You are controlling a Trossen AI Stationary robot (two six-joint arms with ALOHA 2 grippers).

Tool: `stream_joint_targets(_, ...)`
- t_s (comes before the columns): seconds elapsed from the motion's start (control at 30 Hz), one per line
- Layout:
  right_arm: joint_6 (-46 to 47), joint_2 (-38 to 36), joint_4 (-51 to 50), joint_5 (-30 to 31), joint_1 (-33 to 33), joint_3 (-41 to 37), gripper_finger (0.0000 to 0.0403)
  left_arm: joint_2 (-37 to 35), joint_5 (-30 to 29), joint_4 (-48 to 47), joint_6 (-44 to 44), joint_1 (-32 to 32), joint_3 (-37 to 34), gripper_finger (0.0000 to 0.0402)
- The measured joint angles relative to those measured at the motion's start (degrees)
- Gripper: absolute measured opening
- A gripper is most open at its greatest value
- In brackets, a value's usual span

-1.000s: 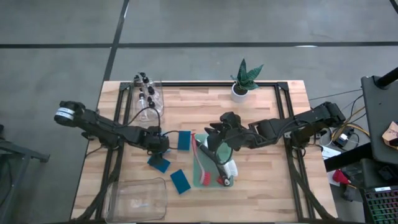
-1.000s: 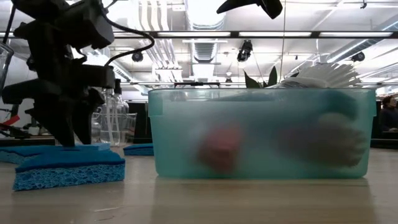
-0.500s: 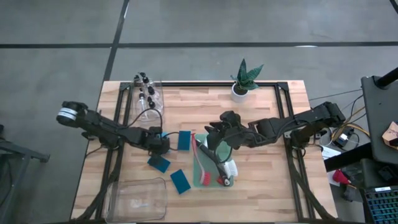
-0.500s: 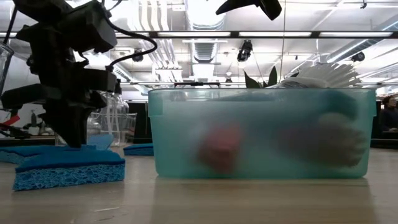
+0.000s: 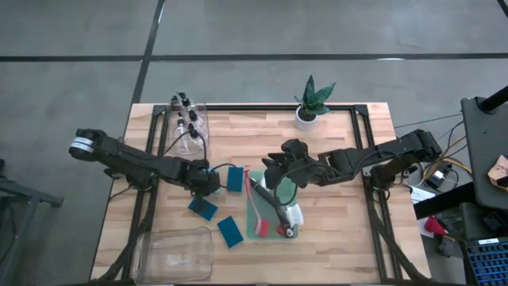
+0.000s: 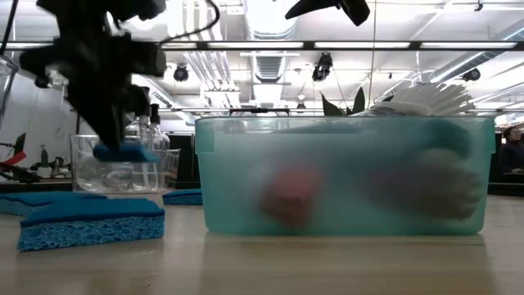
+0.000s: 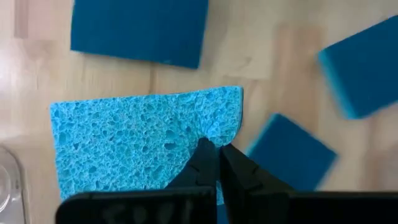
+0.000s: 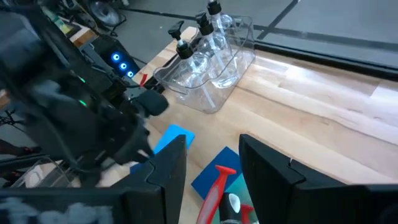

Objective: Pick & Place Kitchen Sink Supplies
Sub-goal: Put the blue sponge into the bottom transparent bin

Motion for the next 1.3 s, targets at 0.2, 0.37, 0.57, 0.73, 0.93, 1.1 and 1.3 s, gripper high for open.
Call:
stream_joint_targets(0.2, -0.01, -0.58, 0.11, 0.01, -0.38, 0.00, 0.0134, -5.11, 10.86, -6.80, -6.09, -0.79, 6.69, 0.0001)
stream_joint_targets(0.37, -2.83, -1.49, 0.08, -0.02, -0.34, 0.00, 0.0128, -10.06, 18.43, -9.11, -22.78, -2.91, 11.00, 0.0001)
stream_joint_targets(0.57, -5.92, -2.76, 0.03, -0.21, -0.34, 0.00, 0.0131, -14.31, 21.10, -8.62, -50.98, -9.56, 14.44, 0.0003)
stream_joint_targets(0.73, -6.82, -4.64, 0.03, -0.47, -0.34, 0.00, 0.0134, -14.18, 16.24, -4.27, -69.48, -20.56, 16.41, 0.0003)
stream_joint_targets(0.93, -11.57, -5.91, 0.01, -1.12, -0.33, 0.00, 0.0123, -10.14, 3.81, -0.44, -86.76, -31.90, 16.45, 0.0003)
stream_joint_targets(1.1, -12.87, -6.76, -0.01, -3.67, -0.29, 0.02, 0.0114, -3.90, 2.08, -0.66, -96.05, -37.15, 16.43, 0.0004)
stream_joint_targets(1.3, -12.93, -7.52, -0.27, -5.06, -0.29, 0.02, 0.0103, 3.81, 2.80, -2.27, -100.93, -39.48, 16.26, 0.0004)
